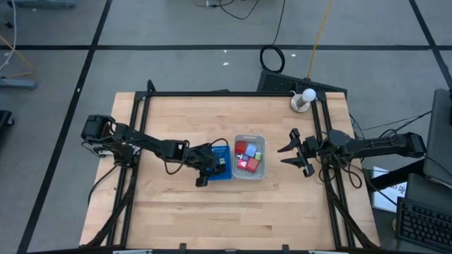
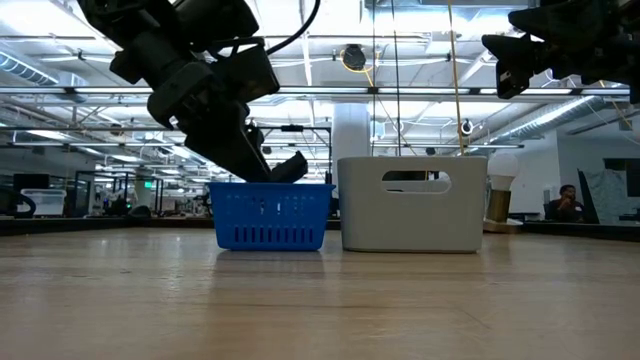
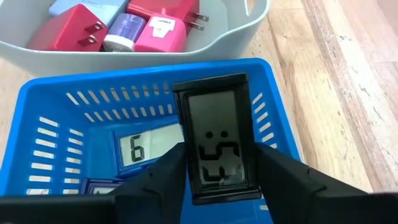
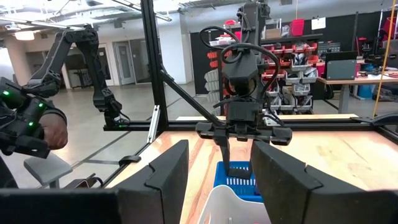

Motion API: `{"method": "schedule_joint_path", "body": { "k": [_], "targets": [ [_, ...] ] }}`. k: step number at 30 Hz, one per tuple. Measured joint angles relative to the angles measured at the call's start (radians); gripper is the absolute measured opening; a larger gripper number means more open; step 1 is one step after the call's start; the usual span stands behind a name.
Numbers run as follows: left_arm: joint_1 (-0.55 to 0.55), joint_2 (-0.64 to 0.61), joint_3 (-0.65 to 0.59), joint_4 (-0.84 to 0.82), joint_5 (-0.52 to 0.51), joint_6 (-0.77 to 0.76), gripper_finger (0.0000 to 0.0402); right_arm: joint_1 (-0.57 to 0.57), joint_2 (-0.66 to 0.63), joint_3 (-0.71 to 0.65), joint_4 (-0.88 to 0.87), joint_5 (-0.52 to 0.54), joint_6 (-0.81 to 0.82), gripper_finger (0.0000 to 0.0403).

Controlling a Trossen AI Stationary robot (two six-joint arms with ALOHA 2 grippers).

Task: Pick & Place Office items
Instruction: Put the black digital timer into the blue bin, then return to Home Position

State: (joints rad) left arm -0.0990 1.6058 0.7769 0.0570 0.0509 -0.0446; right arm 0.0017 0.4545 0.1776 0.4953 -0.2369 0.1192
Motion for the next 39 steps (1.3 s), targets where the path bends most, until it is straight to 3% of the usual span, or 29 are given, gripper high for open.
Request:
{"method": "schedule_joint_path", "body": {
  "k": [8,17,27,39],
  "targets": [
    [0.0,0.0,0.0,0.0,0.0,-0.012,0.0225,0.0,0.0,0.0,0.0,0.0,0.0,0.0164],
    [0.0,-0.067,0.0,-0.003,-0.001,-0.045,0.0238,0.0,0.0,0.0,0.0,0.0,0.0,0.0164],
    [0.0,-0.385,0.0,-0.183,-0.017,0.092,0.0239,0.0,0.0,0.0,0.0,0.0,0.0,0.0164],
    [0.0,-0.788,0.001,-0.375,-0.062,0.116,0.0239,0.0,0.0,0.0,0.0,0.0,0.0,0.0164]
  ]
}}
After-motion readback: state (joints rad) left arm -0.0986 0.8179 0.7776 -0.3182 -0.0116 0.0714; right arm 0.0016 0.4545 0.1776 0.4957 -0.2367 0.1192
